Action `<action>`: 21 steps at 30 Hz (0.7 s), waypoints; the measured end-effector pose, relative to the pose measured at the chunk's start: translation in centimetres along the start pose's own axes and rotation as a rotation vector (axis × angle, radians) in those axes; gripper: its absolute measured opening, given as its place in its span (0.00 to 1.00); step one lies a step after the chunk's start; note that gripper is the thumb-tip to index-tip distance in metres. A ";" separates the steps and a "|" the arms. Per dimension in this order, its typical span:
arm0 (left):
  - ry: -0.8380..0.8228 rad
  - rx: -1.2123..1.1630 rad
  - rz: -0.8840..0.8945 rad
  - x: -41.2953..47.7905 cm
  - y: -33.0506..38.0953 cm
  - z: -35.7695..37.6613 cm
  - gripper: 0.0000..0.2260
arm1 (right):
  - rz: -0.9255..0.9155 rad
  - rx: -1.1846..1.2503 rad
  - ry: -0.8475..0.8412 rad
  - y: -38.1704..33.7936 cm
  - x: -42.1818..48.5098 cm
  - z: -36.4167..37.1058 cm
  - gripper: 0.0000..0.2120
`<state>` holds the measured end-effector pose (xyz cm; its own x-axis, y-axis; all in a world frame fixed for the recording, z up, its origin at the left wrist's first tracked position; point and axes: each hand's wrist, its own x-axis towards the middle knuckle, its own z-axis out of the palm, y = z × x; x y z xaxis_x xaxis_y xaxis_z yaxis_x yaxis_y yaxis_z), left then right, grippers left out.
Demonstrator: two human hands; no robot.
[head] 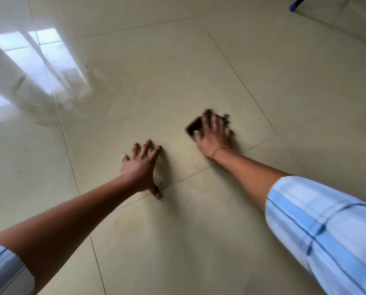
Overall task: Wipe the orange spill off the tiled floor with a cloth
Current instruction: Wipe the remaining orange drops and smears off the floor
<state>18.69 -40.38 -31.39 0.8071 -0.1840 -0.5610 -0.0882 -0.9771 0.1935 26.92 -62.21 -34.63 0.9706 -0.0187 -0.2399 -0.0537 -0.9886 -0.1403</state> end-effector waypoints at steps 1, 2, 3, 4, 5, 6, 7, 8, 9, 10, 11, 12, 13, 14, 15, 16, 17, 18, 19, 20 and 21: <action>0.011 -0.003 0.001 0.0 -0.3 0.1 0.67 | -0.103 0.004 -0.022 -2.2 0.1 0.4 0.32; 0.016 -0.011 0.001 0.0 -0.4 0.1 0.66 | -0.207 -0.010 -0.060 -2.9 -0.8 0.8 0.32; 0.012 -0.014 0.006 0.1 -0.4 0.1 0.66 | -0.316 -0.035 -0.078 -2.1 -2.4 0.9 0.32; 0.008 -0.017 0.011 0.0 -0.3 0.3 0.66 | -0.403 -0.063 -0.062 -0.3 -3.9 1.1 0.33; 0.010 -0.024 0.013 0.1 -0.3 0.3 0.66 | -0.431 -0.066 -0.043 1.8 -4.4 0.7 0.35; 0.010 -0.032 0.013 0.1 -0.2 0.3 0.66 | -0.377 -0.053 -0.024 3.3 -3.7 0.1 0.35; 0.009 -0.035 0.014 0.2 -0.1 0.2 0.66 | -0.257 -0.027 -0.006 3.8 -2.1 -0.3 0.33; 0.006 -0.040 0.015 0.3 -0.1 0.1 0.66 | -0.125 0.012 -0.004 2.9 -0.1 -0.7 0.32; 0.006 -0.046 0.015 0.4 -0.2 0.2 0.66 | -0.039 0.048 0.007 1.2 2.2 -0.7 0.31; 0.007 -0.054 0.021 0.5 -0.1 0.1 0.66 | -0.017 0.051 0.006 -1.3 3.7 -0.6 0.31; 0.021 -0.070 0.025 0.4 -0.4 0.3 0.65 | -0.055 0.036 -0.010 -4.0 4.4 -0.2 0.31; 0.052 -0.083 0.031 0.2 -0.7 0.4 0.64 | -0.126 0.038 -0.020 -6.1 4.4 -0.1 0.31; 0.096 -0.093 0.041 -0.3 -1.2 0.6 0.63 | -0.206 0.038 -0.037 -7.0 3.7 0.0 0.31; 0.146 -0.100 0.052 -1.0 -1.7 1.0 0.60 | -0.271 0.017 -0.057 -6.2 2.5 0.2 0.31; 0.203 -0.121 0.053 -2.2 -2.9 1.5 0.58 | -0.341 -0.019 -0.055 -4.9 1.0 0.2 0.31; 0.242 -0.142 0.039 -3.6 -4.3 2.1 0.55 | -0.387 -0.044 -0.054 -2.9 -0.2 0.2 0.32; 0.258 -0.158 0.015 -5.3 -5.9 2.7 0.53 | -0.380 -0.050 -0.049 -1.2 -0.8 -0.2 0.33; 0.270 -0.165 -0.018 -6.9 -7.7 3.2 0.53 | -0.313 -0.046 -0.034 -0.5 -0.4 -0.6 0.32; 0.292 -0.159 -0.060 -8.7 -9.8 3.8 0.55 | -0.220 -0.035 -0.008 -1.5 0.7 -0.8 0.31; 0.312 -0.140 -0.100 -10.2 -11.7 4.3 0.56 | -0.154 -0.023 0.014 -3.8 1.8 -0.7 0.31; 0.333 -0.122 -0.137 -11.3 -13.3 4.9 0.56 | -0.167 -0.022 0.035 -7.2 2.4 -0.3 0.30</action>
<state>7.93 -25.80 -31.56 0.9538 0.0120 -0.3002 0.0879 -0.9666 0.2409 29.70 -55.16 -33.94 0.9733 0.1411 -0.1812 0.1135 -0.9814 -0.1546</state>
